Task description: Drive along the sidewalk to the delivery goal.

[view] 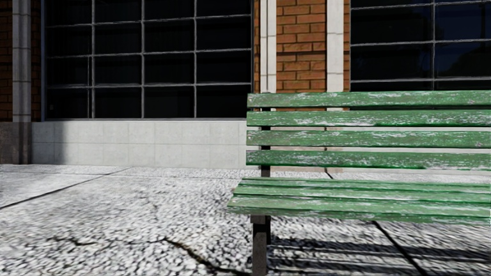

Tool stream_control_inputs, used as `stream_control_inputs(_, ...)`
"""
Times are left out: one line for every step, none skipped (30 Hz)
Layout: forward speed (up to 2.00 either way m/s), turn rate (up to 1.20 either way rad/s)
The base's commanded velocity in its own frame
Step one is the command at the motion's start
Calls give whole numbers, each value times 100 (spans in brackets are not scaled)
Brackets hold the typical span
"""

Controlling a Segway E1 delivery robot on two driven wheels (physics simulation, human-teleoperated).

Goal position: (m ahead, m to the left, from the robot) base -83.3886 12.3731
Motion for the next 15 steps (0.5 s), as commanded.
stream_control_inputs(-24,45)
stream_control_inputs(-24,49)
stream_control_inputs(-24,50)
stream_control_inputs(-24,50)
stream_control_inputs(-24,51)
stream_control_inputs(-24,51)
stream_control_inputs(-24,51)
stream_control_inputs(-24,51)
stream_control_inputs(-24,51)
stream_control_inputs(-24,51)
stream_control_inputs(-24,51)
stream_control_inputs(-24,51)
stream_control_inputs(-24,51)
stream_control_inputs(-24,42)
stream_control_inputs(-24,8)
